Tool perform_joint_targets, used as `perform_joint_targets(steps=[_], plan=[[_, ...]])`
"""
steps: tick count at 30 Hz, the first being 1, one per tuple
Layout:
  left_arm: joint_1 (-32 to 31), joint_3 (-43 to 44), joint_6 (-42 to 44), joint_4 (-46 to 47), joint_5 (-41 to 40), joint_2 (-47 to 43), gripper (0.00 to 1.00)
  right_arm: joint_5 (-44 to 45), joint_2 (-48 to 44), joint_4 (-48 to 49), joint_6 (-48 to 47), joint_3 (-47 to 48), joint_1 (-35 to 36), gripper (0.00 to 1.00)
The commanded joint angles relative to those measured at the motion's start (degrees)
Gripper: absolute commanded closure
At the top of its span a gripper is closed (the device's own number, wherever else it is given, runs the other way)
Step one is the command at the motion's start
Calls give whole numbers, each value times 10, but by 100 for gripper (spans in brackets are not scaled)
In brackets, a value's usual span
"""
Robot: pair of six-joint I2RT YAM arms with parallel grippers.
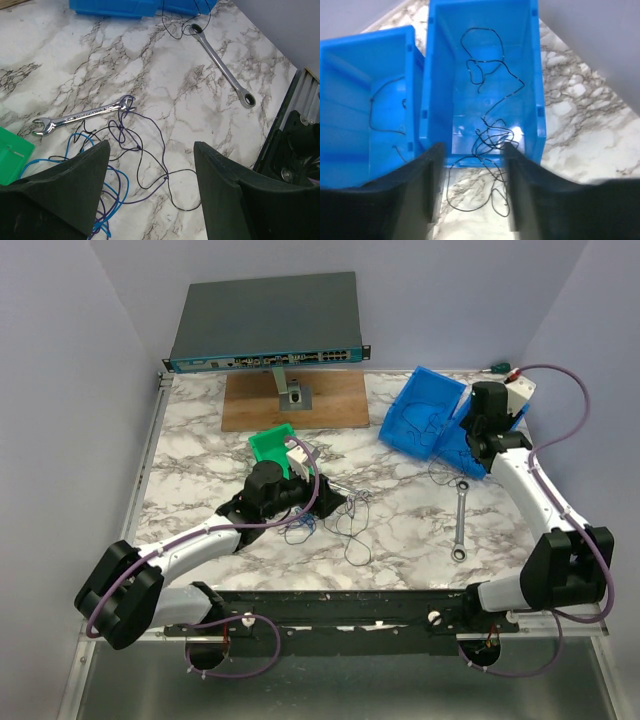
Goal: Untangle the cables
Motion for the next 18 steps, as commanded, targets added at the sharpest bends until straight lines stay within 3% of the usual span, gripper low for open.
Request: perform_joint_targets(steps=[1,2,7,18], plan=[[-3,3,7,4,-4,-5,30,-22,20,-52,-12,5,-7,19],[-3,3,7,4,-4,-6,30,-16,15,-52,-5,-10,-6,12],[-3,4,7,2,-3,-3,30,-36,-7,-17,5,-92,-7,13],[-2,8,4,1,3,3,30,-69,34,63,13,-164,-7,32]])
